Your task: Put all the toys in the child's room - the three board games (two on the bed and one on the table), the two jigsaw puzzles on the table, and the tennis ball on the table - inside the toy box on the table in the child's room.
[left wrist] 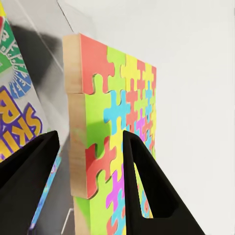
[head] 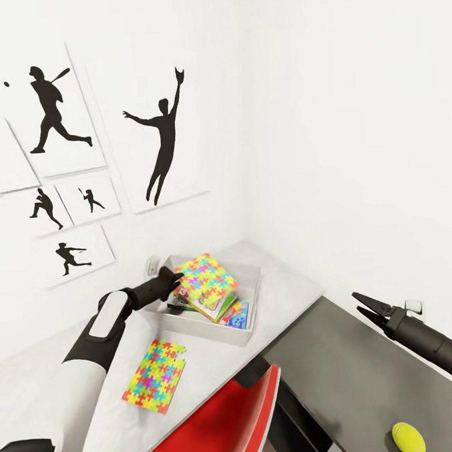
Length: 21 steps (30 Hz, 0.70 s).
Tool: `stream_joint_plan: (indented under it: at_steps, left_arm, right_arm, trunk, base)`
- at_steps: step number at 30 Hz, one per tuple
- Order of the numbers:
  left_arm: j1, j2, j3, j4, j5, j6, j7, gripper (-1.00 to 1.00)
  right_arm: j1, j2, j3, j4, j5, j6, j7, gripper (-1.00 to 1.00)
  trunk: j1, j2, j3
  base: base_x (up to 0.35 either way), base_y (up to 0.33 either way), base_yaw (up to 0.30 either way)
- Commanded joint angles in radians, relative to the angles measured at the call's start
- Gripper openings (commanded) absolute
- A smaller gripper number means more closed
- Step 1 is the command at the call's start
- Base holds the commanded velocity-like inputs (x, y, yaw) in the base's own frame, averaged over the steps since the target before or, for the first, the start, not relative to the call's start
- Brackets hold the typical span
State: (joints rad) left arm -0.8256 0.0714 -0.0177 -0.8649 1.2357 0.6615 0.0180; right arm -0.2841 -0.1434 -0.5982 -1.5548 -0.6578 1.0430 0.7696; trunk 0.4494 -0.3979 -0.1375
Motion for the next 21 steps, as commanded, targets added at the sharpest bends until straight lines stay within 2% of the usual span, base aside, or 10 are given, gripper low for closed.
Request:
stream_joint_plan:
  at_steps: [1, 6, 14, 18, 19, 21]
  left_arm:
    - [-0.001, 0.0, -0.002, 0.0, 0.005, -0.016, 0.01, -1.0]
    - [-0.001, -0.007, -0.002, 0.004, 0.008, -0.052, 0.082, -1.0]
    - [-0.001, -0.017, -0.002, 0.004, 0.004, -0.055, 0.092, -1.0]
    - [-0.002, -0.03, -0.003, 0.004, 0.001, -0.053, 0.092, -1.0]
    - [-0.002, -0.032, -0.003, 0.004, 0.001, -0.053, 0.092, 1.0]
    - [-0.003, -0.035, -0.004, 0.004, 0.001, -0.053, 0.093, 1.0]
  right_arm:
    - [-0.001, 0.0, -0.001, 0.0, 0.005, 0.004, 0.007, 1.0]
    - [-0.001, 0.001, -0.002, 0.001, 0.005, 0.004, 0.007, 1.0]
    - [-0.001, 0.001, -0.002, 0.001, 0.005, 0.004, 0.007, 1.0]
    - [-0.001, 0.002, -0.002, 0.001, 0.005, 0.004, 0.007, 1.0]
    - [-0.001, 0.002, -0.002, 0.001, 0.005, 0.004, 0.007, 1.0]
    - [-0.001, 0.002, -0.002, 0.001, 0.004, 0.004, 0.007, 1.0]
  trunk:
    - [0.001, -0.002, -0.002]
    - [0.001, -0.002, -0.002]
    - [0.001, -0.002, -0.002]
    - [0.001, -0.002, -0.002]
    - [0.001, -0.002, -0.002]
    - [0.001, -0.002, -0.002]
  base:
    - [0.0, 0.0, 0.0]
    - [0.0, 0.0, 0.0]
    - [0.0, 0.0, 0.0]
    - [0.0, 0.0, 0.0]
    - [0.0, 0.0, 0.0]
    - [0.0, 0.0, 0.0]
